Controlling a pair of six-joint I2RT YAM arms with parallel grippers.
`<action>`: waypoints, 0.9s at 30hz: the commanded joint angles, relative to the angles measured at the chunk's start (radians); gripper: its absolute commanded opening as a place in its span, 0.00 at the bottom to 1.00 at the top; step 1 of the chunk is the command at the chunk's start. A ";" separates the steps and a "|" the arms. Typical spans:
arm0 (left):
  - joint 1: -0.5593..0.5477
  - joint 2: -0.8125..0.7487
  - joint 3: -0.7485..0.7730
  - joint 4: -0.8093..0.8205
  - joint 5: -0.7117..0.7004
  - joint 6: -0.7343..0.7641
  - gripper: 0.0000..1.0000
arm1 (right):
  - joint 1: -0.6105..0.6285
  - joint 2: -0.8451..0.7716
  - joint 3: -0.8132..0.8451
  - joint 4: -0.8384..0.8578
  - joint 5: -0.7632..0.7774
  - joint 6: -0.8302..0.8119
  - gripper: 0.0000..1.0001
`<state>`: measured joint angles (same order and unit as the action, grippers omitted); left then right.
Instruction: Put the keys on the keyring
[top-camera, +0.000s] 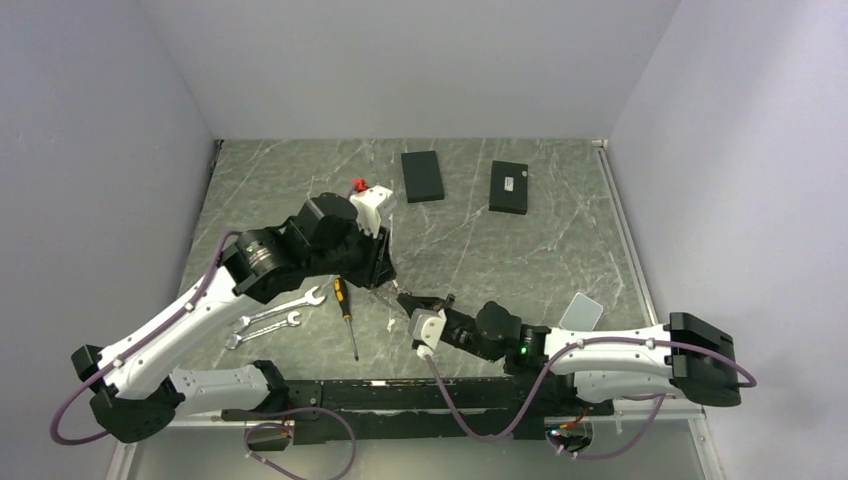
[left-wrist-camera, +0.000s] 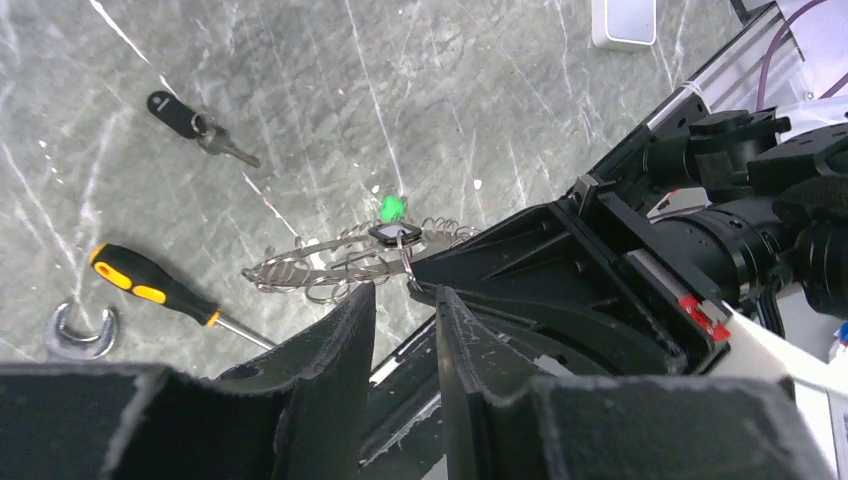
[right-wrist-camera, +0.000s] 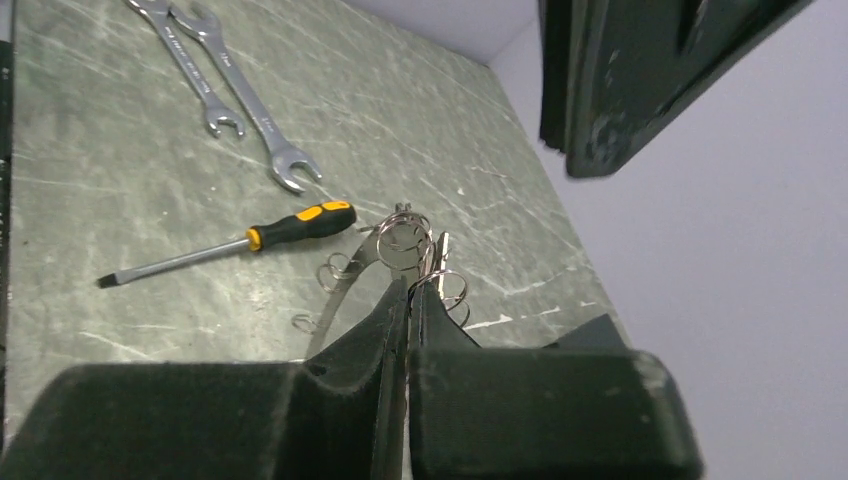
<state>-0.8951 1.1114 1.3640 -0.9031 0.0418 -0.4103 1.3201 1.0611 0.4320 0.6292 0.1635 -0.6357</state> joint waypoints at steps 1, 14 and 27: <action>0.004 0.028 -0.016 0.031 0.047 -0.079 0.29 | 0.025 0.004 0.016 0.166 0.088 -0.095 0.00; 0.004 0.096 -0.033 0.051 0.083 -0.098 0.30 | 0.046 0.033 0.030 0.171 0.131 -0.151 0.00; 0.003 0.117 -0.074 0.073 0.119 -0.094 0.23 | 0.051 0.035 0.042 0.186 0.145 -0.186 0.00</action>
<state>-0.8932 1.2106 1.3083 -0.8719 0.1329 -0.4923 1.3636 1.1053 0.4320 0.7208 0.2913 -0.7975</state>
